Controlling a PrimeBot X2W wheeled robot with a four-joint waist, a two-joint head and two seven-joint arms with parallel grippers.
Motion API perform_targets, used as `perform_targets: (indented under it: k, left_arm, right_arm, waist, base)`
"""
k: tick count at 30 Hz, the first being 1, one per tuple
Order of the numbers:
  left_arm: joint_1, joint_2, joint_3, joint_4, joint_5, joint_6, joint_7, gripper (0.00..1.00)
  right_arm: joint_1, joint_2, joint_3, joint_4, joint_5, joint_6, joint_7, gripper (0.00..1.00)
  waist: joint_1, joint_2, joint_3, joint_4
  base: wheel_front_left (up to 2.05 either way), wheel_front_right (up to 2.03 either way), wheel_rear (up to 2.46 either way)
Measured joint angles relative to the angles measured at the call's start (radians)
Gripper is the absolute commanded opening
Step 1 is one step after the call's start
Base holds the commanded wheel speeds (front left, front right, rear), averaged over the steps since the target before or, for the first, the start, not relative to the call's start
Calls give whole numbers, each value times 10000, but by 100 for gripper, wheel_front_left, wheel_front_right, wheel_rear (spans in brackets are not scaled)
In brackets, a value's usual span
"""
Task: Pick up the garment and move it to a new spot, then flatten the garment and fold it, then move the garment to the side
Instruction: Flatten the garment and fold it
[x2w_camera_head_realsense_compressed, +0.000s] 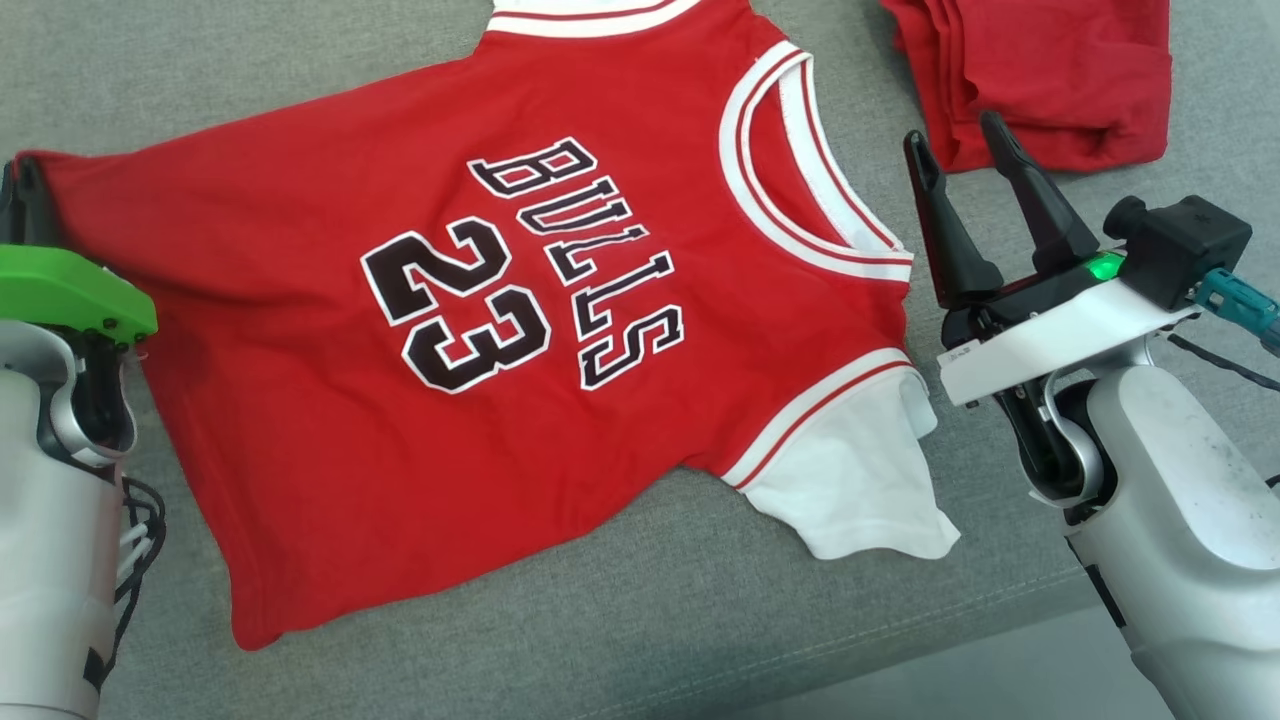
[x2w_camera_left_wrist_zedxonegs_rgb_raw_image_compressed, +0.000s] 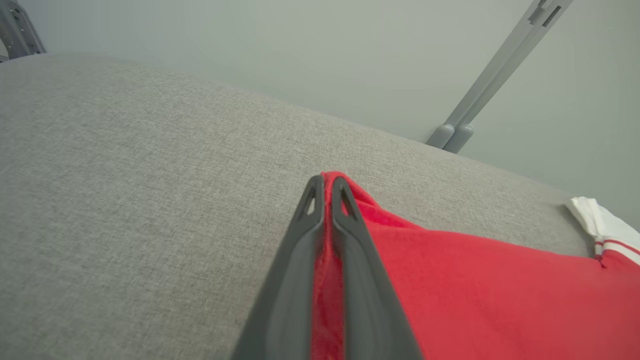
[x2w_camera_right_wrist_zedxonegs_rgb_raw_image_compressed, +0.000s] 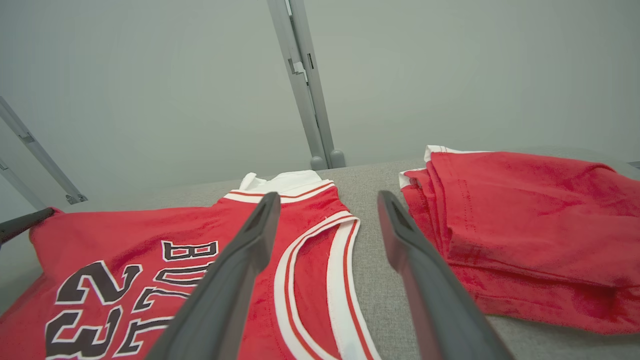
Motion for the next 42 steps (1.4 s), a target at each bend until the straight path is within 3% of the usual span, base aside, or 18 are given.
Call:
perform_targets:
  k: [7, 15, 17, 18, 24, 36, 42]
  left_arm:
    - [16, 562, 192, 144, 0, 0, 59, 0]
    - [-627, 1183, 100, 715, 244, 4, 662, 0]
    - [-747, 1331, 77, 848, 393, 4, 660, 62]
    - [-792, 1375, 71, 917, 412, 6, 660, 100]
    - [-934, 1195, 21, 1204, 535, 10, 573, 100]
    - [-1093, 1122, 360, 719, 543, -23, -293, 100]
    - [-205, 581, 295, -6, 451, -817, -382, 100]
  right_arm:
    - [-5, 146, 341, 6, 0, 61, 0, 100]
    - [-10, 295, 564, 119, -2, 123, 0, 100]
    - [-10, 305, 564, 176, -2, 167, -2, 100]
    - [-11, 316, 564, 215, -2, 199, -2, 100]
    - [-3, 268, 353, 407, 0, 188, -13, 100]
    - [442, 184, 142, 1174, 127, 176, -15, 100]
    - [1034, 211, -35, 1615, 313, 174, -15, 100]
  waist:
    - [-1, 0, -144, 26]
    - [-1, 0, -41, -462]
    - [-1, 0, -9, -609]
    - [-1, -1, 3, -680]
    - [-1, 0, -7, -899]
    - [-1, 0, -315, -290]
    - [-1, 0, -814, 155]
  base:
    - [0, 0, 0]
    - [0, 0, 0]
    - [0, 0, 0]
    - [0, 0, 0]
    - [0, 0, 0]
    - [0, 0, 0]
    - [0, 0, 0]
